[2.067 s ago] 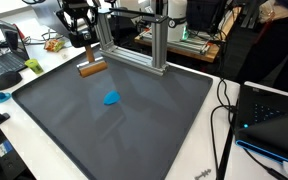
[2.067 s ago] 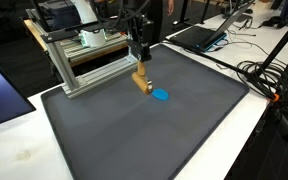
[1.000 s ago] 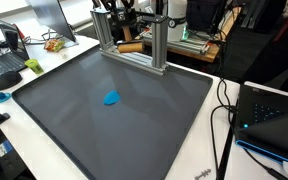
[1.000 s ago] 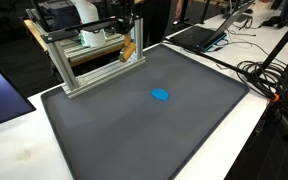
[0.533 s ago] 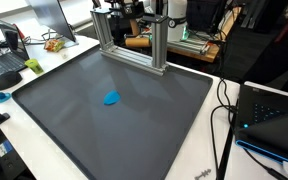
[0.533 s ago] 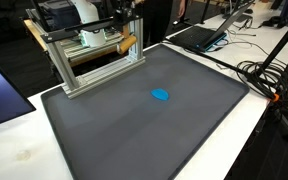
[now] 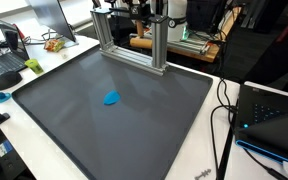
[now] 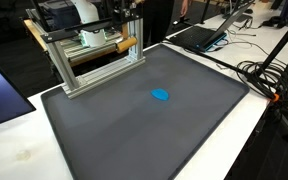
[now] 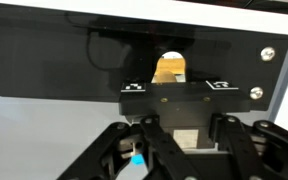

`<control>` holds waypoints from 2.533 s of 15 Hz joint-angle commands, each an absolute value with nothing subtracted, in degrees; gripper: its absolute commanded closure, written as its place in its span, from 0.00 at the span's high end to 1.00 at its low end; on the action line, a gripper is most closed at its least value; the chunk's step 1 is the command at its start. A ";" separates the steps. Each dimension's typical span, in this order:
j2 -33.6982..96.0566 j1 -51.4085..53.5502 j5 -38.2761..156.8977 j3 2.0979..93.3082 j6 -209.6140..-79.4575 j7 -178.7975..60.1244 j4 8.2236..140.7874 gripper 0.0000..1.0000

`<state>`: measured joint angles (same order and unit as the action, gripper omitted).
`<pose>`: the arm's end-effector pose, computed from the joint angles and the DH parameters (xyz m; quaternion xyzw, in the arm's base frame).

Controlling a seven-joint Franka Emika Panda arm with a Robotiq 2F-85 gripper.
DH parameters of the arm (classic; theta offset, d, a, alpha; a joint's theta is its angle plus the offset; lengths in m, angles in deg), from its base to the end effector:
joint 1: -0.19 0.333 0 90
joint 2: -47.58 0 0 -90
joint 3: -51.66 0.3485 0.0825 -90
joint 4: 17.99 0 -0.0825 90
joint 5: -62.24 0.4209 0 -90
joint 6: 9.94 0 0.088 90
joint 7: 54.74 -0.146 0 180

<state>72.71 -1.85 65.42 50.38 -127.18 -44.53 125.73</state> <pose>0.4199 -0.0192 0.4067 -0.9983 -0.0482 0.0084 0.0304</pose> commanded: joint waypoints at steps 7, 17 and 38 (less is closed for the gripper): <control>85.50 -1.80 63.55 51.11 -130.80 -52.79 138.56 0.22; 86.66 0.15 60.86 51.54 -130.39 -48.88 138.19 0.98; 84.52 0.63 51.47 54.19 -117.59 -49.09 123.37 1.00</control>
